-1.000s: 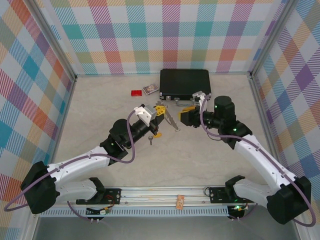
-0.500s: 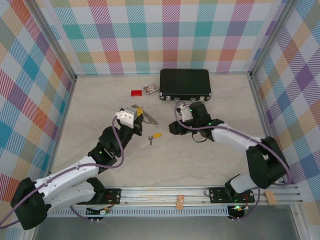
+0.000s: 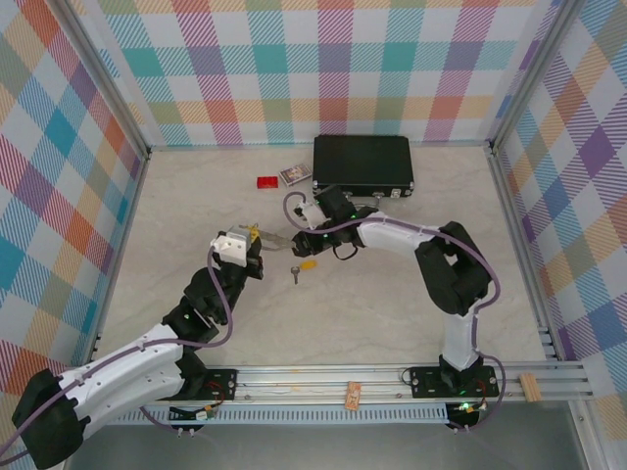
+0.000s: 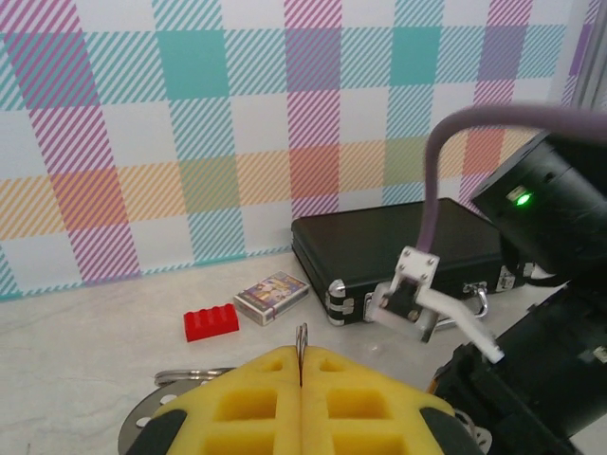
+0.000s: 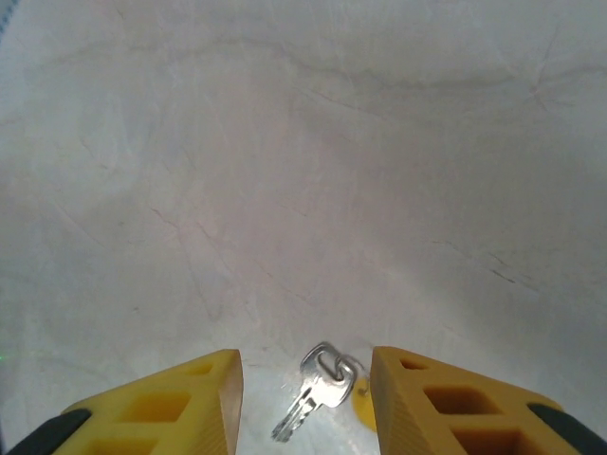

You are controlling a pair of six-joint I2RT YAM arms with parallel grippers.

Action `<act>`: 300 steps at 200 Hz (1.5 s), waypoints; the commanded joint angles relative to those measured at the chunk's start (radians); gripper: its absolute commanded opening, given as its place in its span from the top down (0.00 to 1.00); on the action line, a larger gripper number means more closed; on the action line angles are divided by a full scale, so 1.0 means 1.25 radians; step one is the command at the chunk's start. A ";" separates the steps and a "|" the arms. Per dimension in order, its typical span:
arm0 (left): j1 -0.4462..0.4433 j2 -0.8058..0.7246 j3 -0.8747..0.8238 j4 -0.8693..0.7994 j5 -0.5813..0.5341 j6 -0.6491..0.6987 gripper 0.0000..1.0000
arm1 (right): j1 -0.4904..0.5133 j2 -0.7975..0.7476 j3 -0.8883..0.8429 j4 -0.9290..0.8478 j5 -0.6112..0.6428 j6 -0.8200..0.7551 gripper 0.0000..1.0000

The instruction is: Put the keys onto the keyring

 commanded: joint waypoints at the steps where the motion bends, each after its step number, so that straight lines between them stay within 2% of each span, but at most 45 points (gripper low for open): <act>1: 0.005 -0.034 -0.011 0.042 -0.029 0.014 0.99 | 0.011 0.053 0.060 -0.100 0.010 -0.051 0.63; 45: 0.004 -0.080 -0.023 0.035 -0.025 0.011 0.99 | 0.020 0.139 0.140 -0.179 0.001 -0.095 0.65; 119: 0.004 -0.074 -0.021 0.037 -0.015 0.006 0.99 | 0.032 0.147 0.135 -0.197 -0.045 -0.127 0.67; 183: 0.004 -0.072 -0.021 0.034 -0.006 0.001 0.99 | 0.038 0.145 0.131 -0.205 -0.013 -0.141 0.74; 213: 0.005 -0.070 -0.020 0.034 -0.003 -0.001 0.99 | 0.038 0.126 0.120 -0.204 0.007 -0.145 0.85; 232: 0.004 -0.069 -0.020 0.034 0.000 -0.001 0.99 | 0.038 0.108 0.109 -0.203 0.022 -0.143 1.00; 300: 0.004 -0.059 -0.020 0.038 0.031 -0.005 0.99 | 0.025 -0.063 -0.024 -0.146 0.077 -0.051 1.00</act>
